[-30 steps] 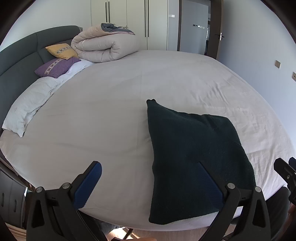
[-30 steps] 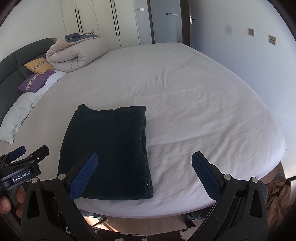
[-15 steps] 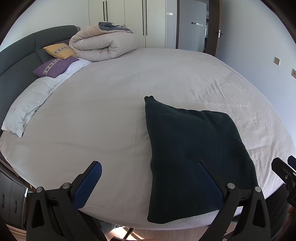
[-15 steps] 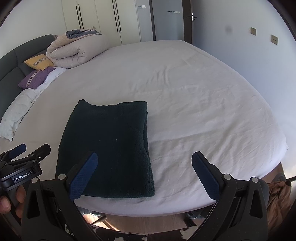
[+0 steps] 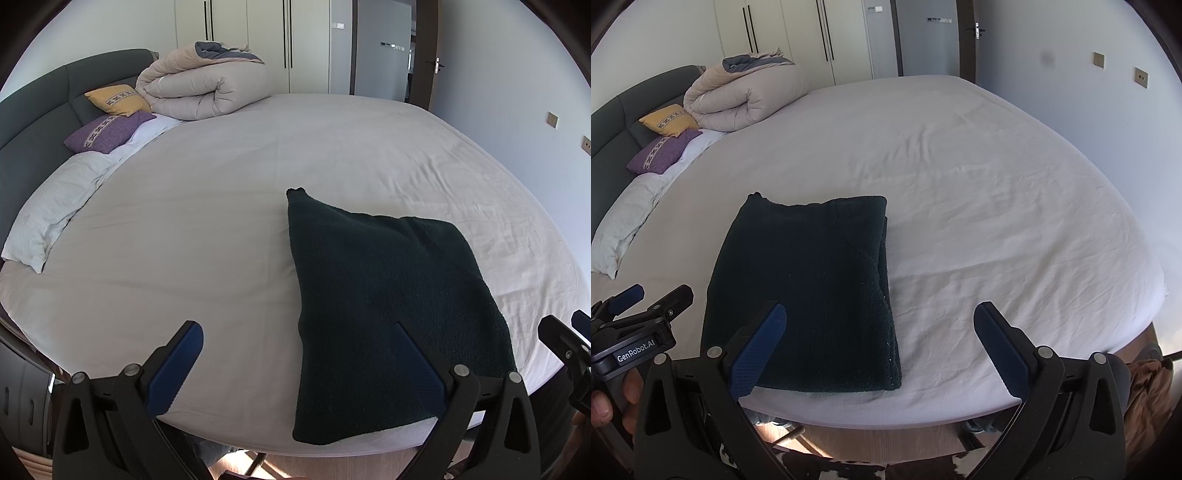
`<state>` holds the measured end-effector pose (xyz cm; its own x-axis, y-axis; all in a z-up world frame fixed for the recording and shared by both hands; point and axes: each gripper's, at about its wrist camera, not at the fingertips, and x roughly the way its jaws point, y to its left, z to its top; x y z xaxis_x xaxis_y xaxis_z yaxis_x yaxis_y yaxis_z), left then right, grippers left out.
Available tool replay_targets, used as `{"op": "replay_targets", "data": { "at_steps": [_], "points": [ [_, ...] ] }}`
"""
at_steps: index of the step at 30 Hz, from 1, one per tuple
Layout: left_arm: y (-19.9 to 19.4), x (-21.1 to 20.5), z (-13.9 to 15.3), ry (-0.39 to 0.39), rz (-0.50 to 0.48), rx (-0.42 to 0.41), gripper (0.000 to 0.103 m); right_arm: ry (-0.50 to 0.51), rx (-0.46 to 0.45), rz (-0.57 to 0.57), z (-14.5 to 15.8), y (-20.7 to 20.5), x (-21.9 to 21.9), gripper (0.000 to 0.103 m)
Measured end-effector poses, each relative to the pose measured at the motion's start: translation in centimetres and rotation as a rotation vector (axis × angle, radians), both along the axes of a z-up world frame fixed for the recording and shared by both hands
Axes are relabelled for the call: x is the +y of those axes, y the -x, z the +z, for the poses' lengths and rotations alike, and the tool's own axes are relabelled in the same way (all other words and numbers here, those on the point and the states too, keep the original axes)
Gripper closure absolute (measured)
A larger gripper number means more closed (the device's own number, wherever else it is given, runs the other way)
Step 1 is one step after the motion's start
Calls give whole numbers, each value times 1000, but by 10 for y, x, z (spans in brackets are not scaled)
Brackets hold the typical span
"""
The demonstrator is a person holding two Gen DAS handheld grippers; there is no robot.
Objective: Fold small clothes
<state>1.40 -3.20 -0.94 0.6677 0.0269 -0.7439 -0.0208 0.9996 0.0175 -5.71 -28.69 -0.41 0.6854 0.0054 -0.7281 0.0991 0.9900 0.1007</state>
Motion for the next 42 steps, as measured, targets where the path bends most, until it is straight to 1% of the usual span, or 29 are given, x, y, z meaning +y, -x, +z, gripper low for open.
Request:
{"op": "replay_targets", "data": {
  "at_steps": [42],
  "points": [
    [0, 2, -5, 0, -3, 14, 0, -7, 16, -1, -7, -4, 6, 0]
  ]
}}
